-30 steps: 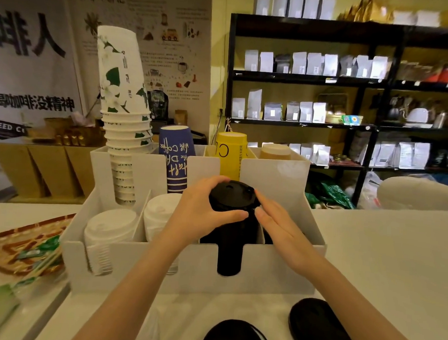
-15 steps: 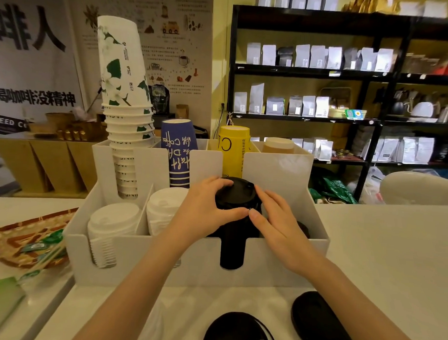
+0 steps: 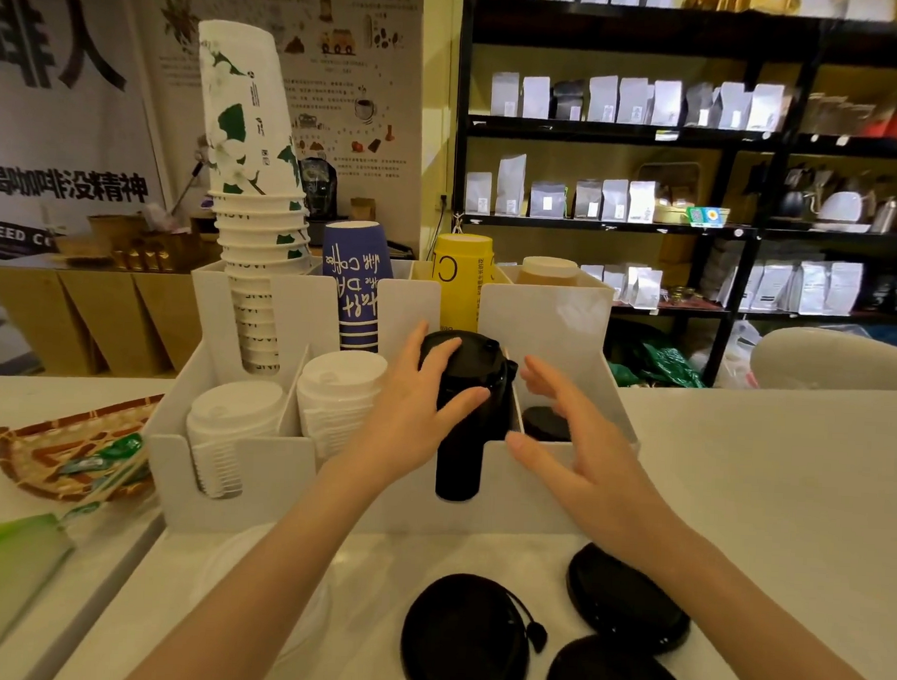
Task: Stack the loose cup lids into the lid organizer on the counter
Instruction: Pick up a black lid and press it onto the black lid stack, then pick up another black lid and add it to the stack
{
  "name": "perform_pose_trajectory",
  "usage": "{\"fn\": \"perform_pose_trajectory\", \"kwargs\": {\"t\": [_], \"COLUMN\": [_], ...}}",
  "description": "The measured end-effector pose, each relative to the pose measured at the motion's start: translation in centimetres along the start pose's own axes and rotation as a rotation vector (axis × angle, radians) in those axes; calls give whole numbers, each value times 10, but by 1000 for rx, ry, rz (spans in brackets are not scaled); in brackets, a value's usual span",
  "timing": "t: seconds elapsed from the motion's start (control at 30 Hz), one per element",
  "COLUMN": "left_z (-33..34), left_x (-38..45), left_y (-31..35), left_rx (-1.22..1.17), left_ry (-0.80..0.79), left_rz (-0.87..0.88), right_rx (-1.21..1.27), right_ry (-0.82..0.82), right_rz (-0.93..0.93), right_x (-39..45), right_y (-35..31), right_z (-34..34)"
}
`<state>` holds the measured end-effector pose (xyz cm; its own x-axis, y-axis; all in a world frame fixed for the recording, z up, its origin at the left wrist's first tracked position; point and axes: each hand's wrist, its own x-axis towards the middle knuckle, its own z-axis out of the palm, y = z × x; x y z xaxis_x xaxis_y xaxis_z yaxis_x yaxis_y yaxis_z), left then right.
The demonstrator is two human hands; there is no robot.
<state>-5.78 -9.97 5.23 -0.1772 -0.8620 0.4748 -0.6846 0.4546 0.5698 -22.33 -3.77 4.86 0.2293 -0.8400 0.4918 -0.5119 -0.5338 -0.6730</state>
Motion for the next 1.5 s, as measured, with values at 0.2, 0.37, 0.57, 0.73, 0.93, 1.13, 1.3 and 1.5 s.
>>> {"fn": "perform_pose_trajectory", "kwargs": {"t": [0.2,0.37,0.57,0.73,0.93,1.13,1.3,1.5], "left_z": [5,4,3,-2,1,-3,-16,-46], "left_x": [-6,-23,-67,-112,-134,-127,-109,-76], "left_y": [6,9,15,3,-8,-2,4,21], "left_rx": [98,217,90,128,28,8,7,-64], "left_ry": [35,4,100,-428,-573,-555,-531,-462], "left_rz": [13,29,239,149,62,6,9,85], "right_rx": [-127,-330,-405,-353,-412,-307,-176,-75], "right_ry": [-374,-575,-557,-551,-556,-561,-506,-409], "right_rz": [76,136,75,40,26,84,139,144], "right_x": [-57,-78,-74,-76,-76,-75,-65,-42], "right_y": [12,17,24,24,25,19,13,-4], "right_z": [9,20,20,25,25,21,12,-11]}}
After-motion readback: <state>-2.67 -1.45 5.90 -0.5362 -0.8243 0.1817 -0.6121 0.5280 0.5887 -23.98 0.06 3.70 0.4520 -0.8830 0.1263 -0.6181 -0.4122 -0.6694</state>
